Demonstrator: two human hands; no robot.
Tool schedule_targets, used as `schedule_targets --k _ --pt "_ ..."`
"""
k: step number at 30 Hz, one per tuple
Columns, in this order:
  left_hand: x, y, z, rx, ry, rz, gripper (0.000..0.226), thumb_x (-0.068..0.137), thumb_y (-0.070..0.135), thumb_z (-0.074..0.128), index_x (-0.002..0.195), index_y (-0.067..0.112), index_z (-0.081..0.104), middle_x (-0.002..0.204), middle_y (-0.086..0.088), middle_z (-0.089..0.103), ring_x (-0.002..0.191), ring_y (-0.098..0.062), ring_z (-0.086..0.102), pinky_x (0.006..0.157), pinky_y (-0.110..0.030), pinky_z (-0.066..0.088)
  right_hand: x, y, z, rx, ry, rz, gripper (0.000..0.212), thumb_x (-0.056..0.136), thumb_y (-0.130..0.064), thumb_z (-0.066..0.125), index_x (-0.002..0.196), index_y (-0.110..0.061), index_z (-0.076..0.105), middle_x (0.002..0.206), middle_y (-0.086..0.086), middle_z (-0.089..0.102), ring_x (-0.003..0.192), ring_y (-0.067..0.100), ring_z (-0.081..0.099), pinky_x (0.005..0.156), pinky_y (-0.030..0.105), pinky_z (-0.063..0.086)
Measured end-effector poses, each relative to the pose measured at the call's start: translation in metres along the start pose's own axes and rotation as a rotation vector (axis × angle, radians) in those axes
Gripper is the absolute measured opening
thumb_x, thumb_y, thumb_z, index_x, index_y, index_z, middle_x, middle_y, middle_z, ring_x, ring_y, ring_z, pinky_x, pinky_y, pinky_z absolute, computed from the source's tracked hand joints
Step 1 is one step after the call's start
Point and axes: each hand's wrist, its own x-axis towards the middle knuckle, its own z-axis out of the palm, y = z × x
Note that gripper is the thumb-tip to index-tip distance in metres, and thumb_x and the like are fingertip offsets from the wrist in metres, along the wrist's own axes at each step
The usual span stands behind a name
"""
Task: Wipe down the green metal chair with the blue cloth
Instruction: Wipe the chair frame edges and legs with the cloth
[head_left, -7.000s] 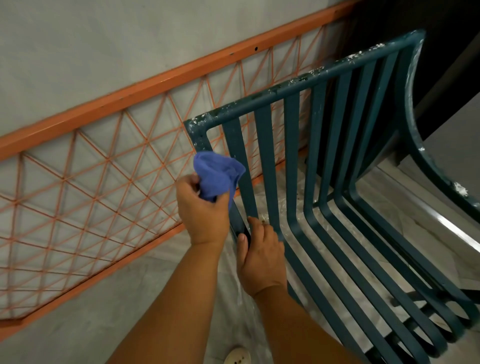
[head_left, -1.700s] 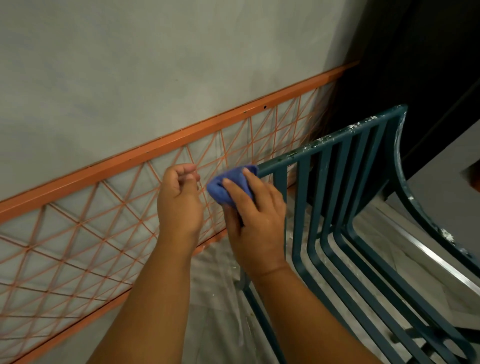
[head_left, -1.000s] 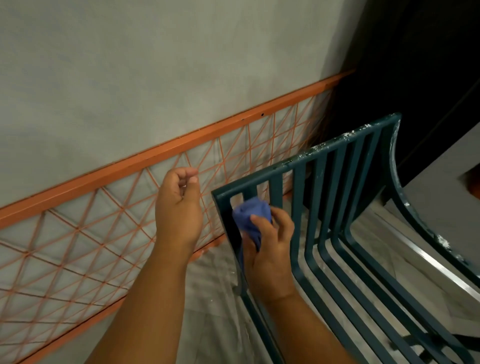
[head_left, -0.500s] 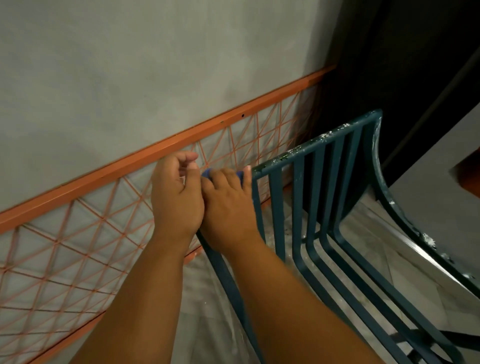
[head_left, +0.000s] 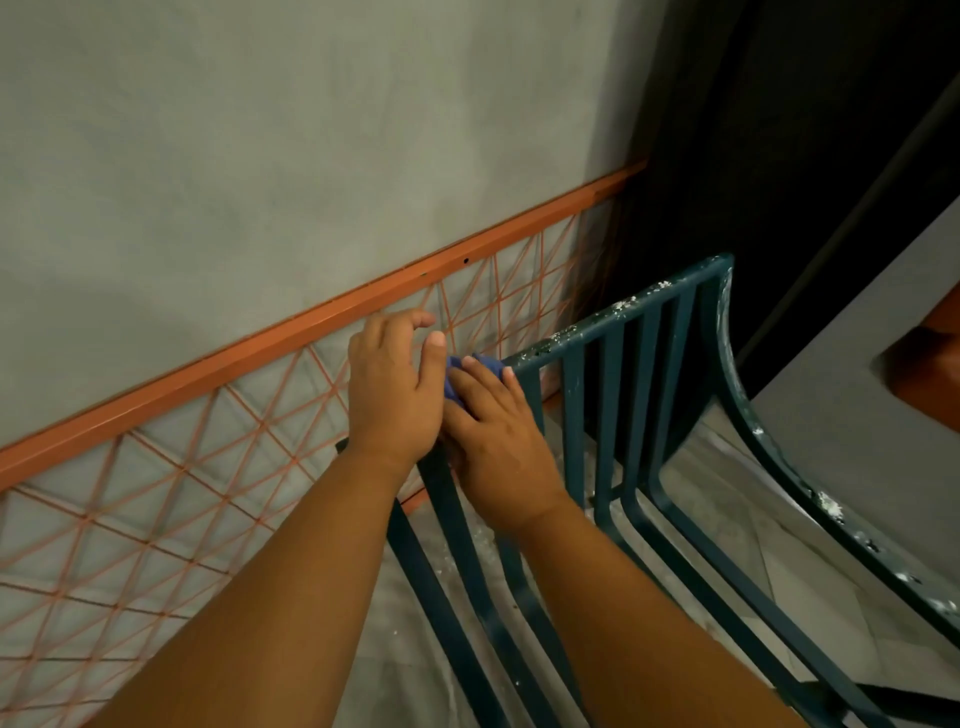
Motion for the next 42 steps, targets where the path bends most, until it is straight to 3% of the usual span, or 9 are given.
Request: schedule_targets --k 7,10,14,19,23,30,36,39,42 --pt "0.005 -0.007 -0.002 -0.164 -0.039 -0.095 0.026 0.098 0.028 0.041 0.115 0.015 0.057 0.114 -0.002 0.051 0.105 -0.011 0.049 0.093 -0.025 0.042 0.04 0.012 -0.009 -0.113 0.029 0.333 0.031 0.094 -0.025 0.042 0.119 -0.02 0.061 0.129 0.008 0.057 0.134 0.029 0.035 0.117 0.053 0.007" --pt "0.005 -0.009 -0.001 -0.142 -0.055 -0.061 0.026 0.099 0.026 0.04 0.113 0.013 0.058 0.112 -0.004 0.052 0.1 -0.004 0.047 0.084 -0.005 0.035 0.028 0.001 0.001 -0.028 0.023 0.163 0.031 0.096 -0.026 0.043 0.122 -0.021 0.059 0.126 0.006 0.057 0.132 0.028 0.038 0.116 0.054 0.011" --pt "0.004 -0.01 0.002 -0.159 -0.092 0.002 0.027 0.099 0.026 0.037 0.11 0.011 0.057 0.108 -0.007 0.052 0.098 -0.006 0.048 0.083 -0.003 0.033 0.005 0.036 -0.018 0.033 -0.041 -0.029 0.038 0.1 -0.032 0.04 0.137 -0.025 0.046 0.14 0.004 0.047 0.139 0.023 0.03 0.12 0.046 0.007" --pt "0.004 -0.012 0.001 -0.178 -0.126 -0.018 0.042 0.096 0.043 0.026 0.113 0.017 0.055 0.111 0.0 0.051 0.104 -0.002 0.045 0.087 -0.001 0.028 0.049 0.061 -0.041 -0.164 -0.116 0.307 0.034 0.097 -0.033 0.03 0.108 -0.02 0.06 0.107 0.001 0.059 0.112 0.022 0.047 0.117 0.056 0.001" --pt "0.003 -0.011 0.001 -0.201 -0.129 0.005 0.05 0.094 0.047 0.023 0.116 0.015 0.055 0.112 -0.002 0.051 0.107 -0.004 0.045 0.091 -0.005 0.029 0.089 0.036 -0.038 -0.311 -0.472 0.246 0.037 0.093 -0.035 0.029 0.097 -0.016 0.061 0.08 0.003 0.056 0.081 0.025 0.053 0.088 0.048 0.041" --pt "0.004 -0.014 0.002 -0.256 -0.131 -0.004 0.048 0.095 0.045 0.023 0.117 0.016 0.054 0.116 -0.003 0.053 0.112 -0.007 0.048 0.098 -0.015 0.035 0.095 0.036 -0.039 -0.443 -0.492 0.307 0.03 0.092 -0.033 0.033 0.085 -0.017 0.058 0.084 0.002 0.056 0.078 0.026 0.05 0.076 0.044 0.026" --pt "0.008 -0.014 0.001 -0.327 -0.12 -0.044 0.049 0.094 0.045 0.022 0.119 0.017 0.053 0.118 0.0 0.052 0.114 -0.007 0.048 0.101 -0.026 0.038 0.029 -0.009 0.011 -0.044 0.053 0.112 0.021 0.093 -0.034 0.045 0.104 -0.022 0.058 0.101 0.0 0.06 0.108 0.022 0.051 0.112 0.053 0.021" --pt "0.007 -0.014 0.001 -0.335 -0.124 -0.053 0.046 0.095 0.044 0.022 0.118 0.018 0.052 0.118 -0.002 0.053 0.114 -0.008 0.048 0.101 -0.025 0.037 -0.001 0.009 0.016 -0.002 0.074 -0.019 0.038 0.098 -0.035 0.043 0.135 -0.024 0.046 0.134 0.006 0.052 0.136 0.025 0.036 0.119 0.051 0.01" --pt "0.006 -0.014 0.002 -0.281 -0.161 -0.036 0.04 0.096 0.035 0.024 0.118 0.016 0.052 0.119 -0.007 0.052 0.113 -0.012 0.048 0.1 -0.023 0.036 0.007 0.031 0.007 -0.049 0.086 0.016 0.039 0.098 -0.032 0.041 0.135 -0.022 0.05 0.133 0.007 0.052 0.134 0.026 0.037 0.118 0.051 0.007"
